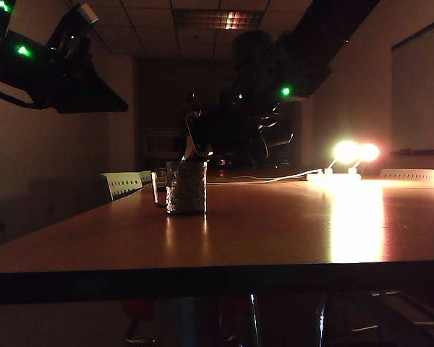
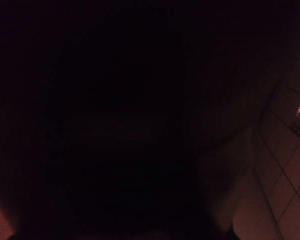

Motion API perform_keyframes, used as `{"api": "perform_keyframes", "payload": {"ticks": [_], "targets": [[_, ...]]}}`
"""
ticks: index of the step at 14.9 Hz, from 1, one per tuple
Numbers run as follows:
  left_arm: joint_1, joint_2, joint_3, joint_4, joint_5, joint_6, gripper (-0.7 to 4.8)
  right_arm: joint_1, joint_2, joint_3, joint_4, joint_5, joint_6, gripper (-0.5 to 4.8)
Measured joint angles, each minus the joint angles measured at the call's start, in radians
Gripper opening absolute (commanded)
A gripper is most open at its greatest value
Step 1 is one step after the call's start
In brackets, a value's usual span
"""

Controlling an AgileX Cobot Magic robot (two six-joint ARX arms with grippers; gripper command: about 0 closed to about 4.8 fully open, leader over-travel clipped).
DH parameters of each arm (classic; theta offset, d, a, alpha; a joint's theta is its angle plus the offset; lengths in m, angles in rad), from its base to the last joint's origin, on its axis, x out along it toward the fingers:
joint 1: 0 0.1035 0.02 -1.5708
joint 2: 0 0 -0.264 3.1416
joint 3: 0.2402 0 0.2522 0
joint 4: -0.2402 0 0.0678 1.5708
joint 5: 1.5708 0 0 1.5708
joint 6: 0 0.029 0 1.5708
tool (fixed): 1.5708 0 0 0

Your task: Pick up the black thermos cup, pour some water from it into the cup, and then put the thermos cup back on the table.

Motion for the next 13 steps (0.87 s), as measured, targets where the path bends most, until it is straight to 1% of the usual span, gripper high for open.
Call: {"api": "perform_keyframes", "payload": {"ticks": [7,10,13], "targets": [[0.0,0.0,0.0,0.0,0.0,0.0,-0.06,0.0,0.0,0.0,0.0,0.0,0.002,1.98],[0.0,0.0,0.0,0.0,0.0,0.0,-0.06,0.0,0.0,0.0,-0.004,0.002,0.097,1.98],[0.0,0.0,0.0,0.0,0.0,0.0,-0.06,0.0,0.0,0.0,-0.004,0.002,0.267,1.98]]}}
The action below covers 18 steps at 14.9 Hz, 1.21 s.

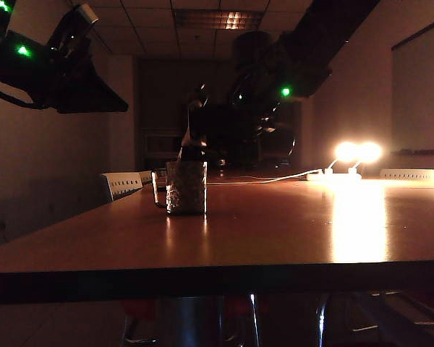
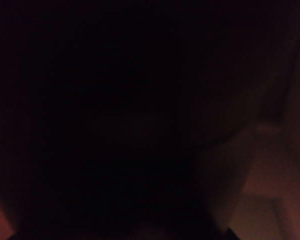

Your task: Pick up the black thermos cup, pour some water from it into the cup, and then put the thermos cup back on the table.

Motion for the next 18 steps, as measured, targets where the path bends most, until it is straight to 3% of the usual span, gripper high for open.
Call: {"api": "perform_keyframes", "payload": {"ticks": [4,12,16,18], "targets": [[0.0,0.0,0.0,0.0,0.0,0.0,-0.06,0.0,0.0,0.0,0.0,0.0,0.291,1.98],[0.0,0.0,0.0,0.0,0.0,-0.004,-0.06,0.0,0.0,0.0,-0.001,-0.01,0.357,1.98],[0.0,-0.001,0.0,-0.002,0.0,-0.004,-0.06,0.0,0.0,0.0,-0.001,-0.004,0.543,1.98],[0.0,-0.007,0.0,-0.01,0.001,-0.004,-0.06,0.002,0.0,-0.001,0.017,0.137,0.649,1.98]]}}
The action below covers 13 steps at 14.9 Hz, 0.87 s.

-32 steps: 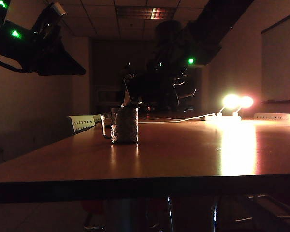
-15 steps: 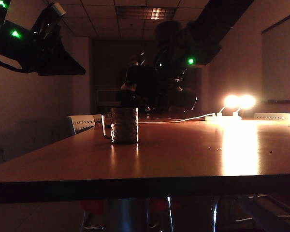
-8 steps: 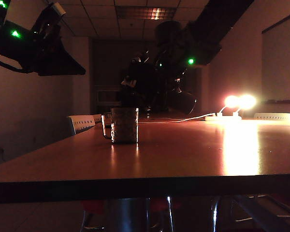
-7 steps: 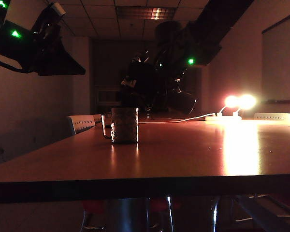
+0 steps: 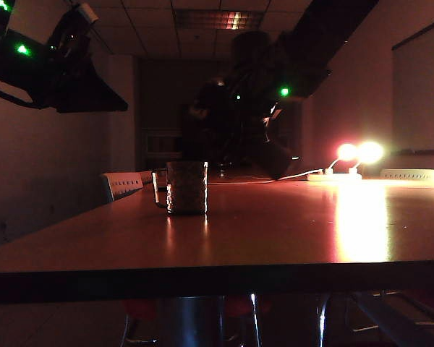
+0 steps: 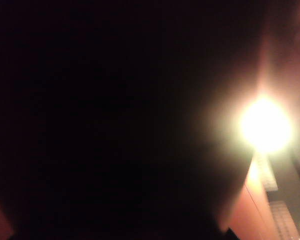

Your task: Pick up the black thermos cup, pour some water from it into the cup, and then put the thermos cup back on the table.

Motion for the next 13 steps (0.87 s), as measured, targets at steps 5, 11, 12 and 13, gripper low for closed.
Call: {"api": "perform_keyframes", "payload": {"ticks": [5,11,12,13], "targets": [[0.0,0.0,0.0,-0.013,0.0,-0.001,-0.06,-0.001,-0.061,0.001,0.038,0.367,0.134,1.0],[0.0,-0.007,0.0,-0.021,0.01,-0.008,-0.06,-0.028,-0.072,0.001,0.076,0.706,0.104,0.94],[0.0,-0.007,0.0,-0.021,0.014,-0.019,-0.06,-0.027,-0.072,0.001,0.077,0.704,0.137,0.93],[0.0,-0.007,0.0,-0.021,0.015,-0.021,-0.06,-0.024,-0.072,0.001,0.077,0.7,0.192,0.93]]}}
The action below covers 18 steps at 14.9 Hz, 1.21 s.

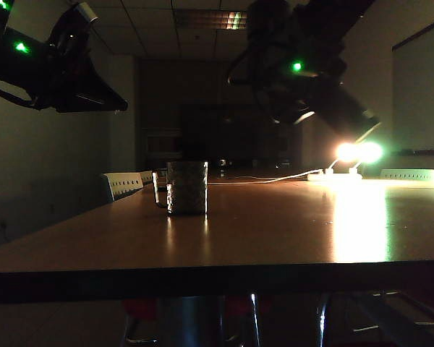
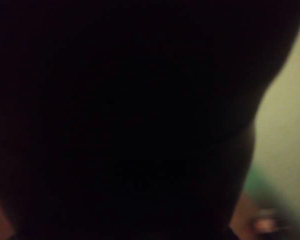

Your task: Pick up the black thermos cup, pour some water from it into the cup, and then put the thermos cup back on the table.

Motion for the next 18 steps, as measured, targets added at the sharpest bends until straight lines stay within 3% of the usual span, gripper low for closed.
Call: {"api": "perform_keyframes", "payload": {"ticks": [5,8,10,14,18], "targets": [[0.0,0.0,0.0,0.0,0.0,-0.002,-0.06,0.013,-0.011,-0.001,-0.051,-0.207,0.203,0.7],[0.0,0.0,0.0,0.0,0.002,-0.002,-0.06,-0.001,-0.082,0.0,-0.2,-0.419,0.465,0.71],[0.0,0.0,0.0,0.0,0.002,-0.002,-0.06,-0.021,-0.083,0.0,-0.248,-0.492,0.574,0.7],[0.0,0.0,0.0,0.0,0.003,-0.002,-0.06,-0.102,-0.076,0.0,-0.304,-0.74,0.7,0.71],[0.0,0.0,0.0,0.0,0.003,-0.002,-0.06,-0.154,-0.076,0.0,-0.33,-0.774,0.724,0.72]]}}
